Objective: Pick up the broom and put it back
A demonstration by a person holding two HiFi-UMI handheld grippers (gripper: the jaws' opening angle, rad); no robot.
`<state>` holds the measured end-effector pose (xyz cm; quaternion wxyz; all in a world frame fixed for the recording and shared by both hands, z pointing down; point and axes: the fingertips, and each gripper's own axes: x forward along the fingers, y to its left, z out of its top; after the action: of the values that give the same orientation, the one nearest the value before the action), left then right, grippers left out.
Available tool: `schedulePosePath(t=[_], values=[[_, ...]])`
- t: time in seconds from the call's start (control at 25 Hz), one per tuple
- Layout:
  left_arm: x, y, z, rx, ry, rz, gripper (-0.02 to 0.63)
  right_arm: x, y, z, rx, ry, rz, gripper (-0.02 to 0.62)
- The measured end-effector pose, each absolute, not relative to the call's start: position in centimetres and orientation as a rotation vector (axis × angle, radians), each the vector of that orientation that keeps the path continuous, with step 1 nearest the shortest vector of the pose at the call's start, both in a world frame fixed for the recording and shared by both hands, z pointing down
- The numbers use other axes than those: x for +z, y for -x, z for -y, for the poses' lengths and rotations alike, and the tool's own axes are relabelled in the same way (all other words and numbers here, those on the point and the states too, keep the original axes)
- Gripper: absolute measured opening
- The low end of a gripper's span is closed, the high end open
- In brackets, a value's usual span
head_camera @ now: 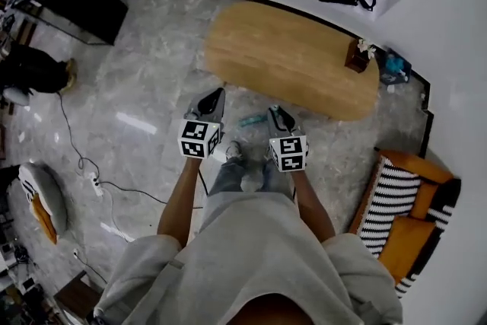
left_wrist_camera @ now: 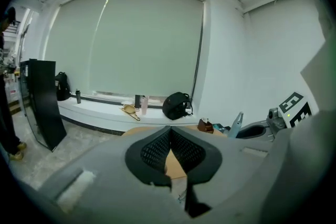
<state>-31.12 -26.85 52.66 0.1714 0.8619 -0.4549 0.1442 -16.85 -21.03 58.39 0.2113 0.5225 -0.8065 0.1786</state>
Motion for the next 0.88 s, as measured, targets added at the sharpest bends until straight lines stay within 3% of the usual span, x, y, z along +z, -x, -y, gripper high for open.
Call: schedulePosePath(t=[0.44, 0.88], values=[[56.4, 28.1, 27.0, 0.490, -2.540, 1.023, -0.003, 60.6, 12.2, 19.7, 0.646, -1.776, 2.043, 0.087], [60.9, 28.1, 26.2, 0.558, -2.463, 1.048, -0.003, 66.5, 11.1, 20.0, 0.781, -1.690, 2.034, 0.089]])
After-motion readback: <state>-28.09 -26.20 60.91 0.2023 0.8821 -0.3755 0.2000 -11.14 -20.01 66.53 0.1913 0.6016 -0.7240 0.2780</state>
